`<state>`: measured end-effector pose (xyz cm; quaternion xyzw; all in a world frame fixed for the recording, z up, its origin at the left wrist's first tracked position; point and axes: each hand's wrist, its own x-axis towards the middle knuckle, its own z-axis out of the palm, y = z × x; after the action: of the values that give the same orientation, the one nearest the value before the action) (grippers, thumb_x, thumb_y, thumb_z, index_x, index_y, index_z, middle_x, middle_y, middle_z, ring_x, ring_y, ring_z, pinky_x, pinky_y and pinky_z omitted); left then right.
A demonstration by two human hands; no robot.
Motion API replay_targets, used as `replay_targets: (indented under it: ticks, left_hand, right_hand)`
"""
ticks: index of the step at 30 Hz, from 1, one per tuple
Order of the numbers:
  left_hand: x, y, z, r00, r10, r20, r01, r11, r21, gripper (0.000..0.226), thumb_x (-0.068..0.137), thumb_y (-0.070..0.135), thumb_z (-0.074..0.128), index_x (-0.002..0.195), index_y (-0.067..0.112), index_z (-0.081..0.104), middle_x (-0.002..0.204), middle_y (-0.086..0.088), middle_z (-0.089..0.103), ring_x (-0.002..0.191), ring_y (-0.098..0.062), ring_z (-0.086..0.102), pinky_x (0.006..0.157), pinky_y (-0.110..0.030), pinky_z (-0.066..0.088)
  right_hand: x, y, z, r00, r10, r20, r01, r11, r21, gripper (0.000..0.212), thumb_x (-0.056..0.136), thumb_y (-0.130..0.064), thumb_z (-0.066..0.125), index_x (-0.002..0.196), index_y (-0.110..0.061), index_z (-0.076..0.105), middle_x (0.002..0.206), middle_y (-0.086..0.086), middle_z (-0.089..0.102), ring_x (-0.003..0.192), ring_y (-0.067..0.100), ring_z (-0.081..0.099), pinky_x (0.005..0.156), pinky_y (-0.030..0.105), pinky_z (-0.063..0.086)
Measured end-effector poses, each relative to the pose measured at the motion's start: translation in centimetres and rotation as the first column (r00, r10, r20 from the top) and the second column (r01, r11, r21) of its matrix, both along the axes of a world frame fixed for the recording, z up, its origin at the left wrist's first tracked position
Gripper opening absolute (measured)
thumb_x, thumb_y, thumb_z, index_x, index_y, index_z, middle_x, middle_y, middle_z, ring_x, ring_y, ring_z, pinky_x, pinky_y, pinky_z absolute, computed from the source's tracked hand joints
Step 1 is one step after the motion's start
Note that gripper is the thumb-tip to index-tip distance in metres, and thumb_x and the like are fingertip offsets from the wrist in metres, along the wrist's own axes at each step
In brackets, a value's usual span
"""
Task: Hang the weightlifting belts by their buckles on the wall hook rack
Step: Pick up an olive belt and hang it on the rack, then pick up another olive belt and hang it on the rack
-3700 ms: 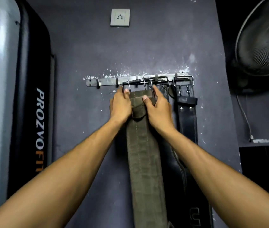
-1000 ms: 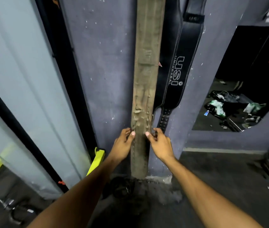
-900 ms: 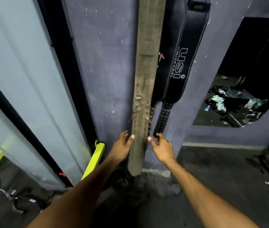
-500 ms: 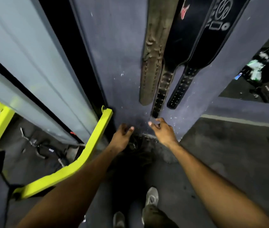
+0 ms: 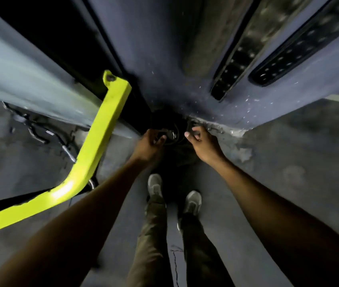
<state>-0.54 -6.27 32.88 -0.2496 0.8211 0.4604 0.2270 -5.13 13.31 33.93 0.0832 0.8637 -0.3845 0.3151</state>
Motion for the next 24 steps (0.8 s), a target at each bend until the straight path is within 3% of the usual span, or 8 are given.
replay_targets:
  ticks: [5,8,10,12,14,16,21,24]
  left_hand:
    - [-3.8,-1.5,-14.8,0.992,-0.089,0.093,0.091,0.996,-0.018,0.047,0.104,0.026,0.059,0.146,0.008,0.050,0.146,-0.016,0.059,0.134,-0.031,0.057,0.102,-0.023,0.041]
    - [-6.0,-2.6,-25.7,0.972,-0.159,0.173,0.164,0.986,-0.014,0.049,0.106,0.022,0.053,0.151,0.005,0.044,0.156,-0.017,0.049,0.143,-0.032,0.048,0.115,-0.034,0.039]
    - [-7.6,-3.5,-32.7,0.961,-0.196,0.195,0.209,0.977,-0.046,0.043,0.106,0.021,0.053,0.146,0.007,0.051,0.148,-0.019,0.056,0.137,-0.033,0.053,0.106,-0.034,0.041]
    - [-9.3,-4.3,-38.7,0.957,-0.202,0.206,0.224,0.971,-0.086,0.041,0.106,0.024,0.054,0.143,0.008,0.054,0.141,-0.017,0.060,0.133,-0.032,0.056,0.103,-0.035,0.043]
    - [-10.7,-5.0,-43.8,0.960,-0.195,0.202,0.222,0.967,-0.121,0.040,0.107,0.026,0.052,0.142,0.007,0.055,0.143,-0.017,0.060,0.135,-0.032,0.056,0.106,-0.036,0.044]
    - [-12.1,-5.6,-48.0,0.969,-0.161,0.188,0.187,0.974,-0.126,0.040,0.108,0.026,0.049,0.141,0.006,0.057,0.145,-0.020,0.059,0.136,-0.036,0.055,0.111,-0.041,0.045]
    - [-12.9,-6.0,-54.2,0.986,-0.011,0.165,0.037,0.987,-0.154,0.044,0.109,0.033,0.044,0.136,0.004,0.063,0.136,-0.024,0.065,0.126,-0.039,0.061,0.107,-0.041,0.049]
    - [-11.9,-5.7,-55.1,0.989,0.054,0.140,-0.031,0.986,-0.163,0.045,0.108,0.038,0.045,0.130,0.004,0.066,0.129,-0.025,0.068,0.120,-0.039,0.063,0.090,-0.035,0.048]
  right_hand:
    - [-2.4,-2.9,-16.1,0.998,-0.044,0.052,0.045,0.999,-0.014,0.043,0.103,-0.040,0.060,0.134,-0.011,0.060,0.127,0.013,0.072,0.119,0.028,0.065,0.093,0.032,0.046]
    - [-3.8,-5.2,-27.5,0.972,-0.174,0.158,0.190,0.977,-0.093,0.036,0.103,-0.023,0.063,0.132,-0.001,0.061,0.125,0.020,0.070,0.106,0.028,0.066,0.088,0.035,0.050]
    - [-4.6,-6.3,-34.9,0.921,-0.264,0.287,0.322,0.930,-0.178,0.037,0.104,-0.015,0.059,0.135,0.005,0.058,0.125,0.022,0.066,0.095,0.024,0.065,0.080,0.031,0.052]
    - [-5.4,-7.5,-41.5,0.880,-0.288,0.379,0.393,0.888,-0.237,0.030,0.107,-0.017,0.055,0.133,-0.002,0.060,0.127,0.015,0.062,0.093,0.017,0.066,0.086,0.033,0.055]
    - [-6.3,-8.6,-46.8,0.824,-0.337,0.455,0.493,0.822,-0.285,0.019,0.107,-0.018,0.055,0.123,-0.012,0.063,0.128,0.011,0.062,0.091,0.014,0.069,0.081,0.030,0.058]
    - [-7.2,-10.0,-50.9,0.741,-0.429,0.516,0.619,0.734,-0.280,0.028,0.105,-0.023,0.061,0.129,-0.010,0.061,0.120,0.007,0.066,0.086,0.015,0.072,0.075,0.027,0.058]
    - [-9.3,-13.6,-57.5,0.665,-0.499,0.556,0.686,0.703,-0.188,0.059,0.102,-0.053,0.056,0.144,-0.012,0.055,0.144,0.013,0.060,0.129,0.035,0.060,0.108,0.050,0.051]
    - [-9.2,-15.3,-59.0,0.630,-0.550,0.548,0.734,0.653,-0.189,0.061,0.103,-0.053,0.053,0.144,-0.009,0.055,0.146,0.016,0.060,0.132,0.037,0.059,0.109,0.051,0.050]
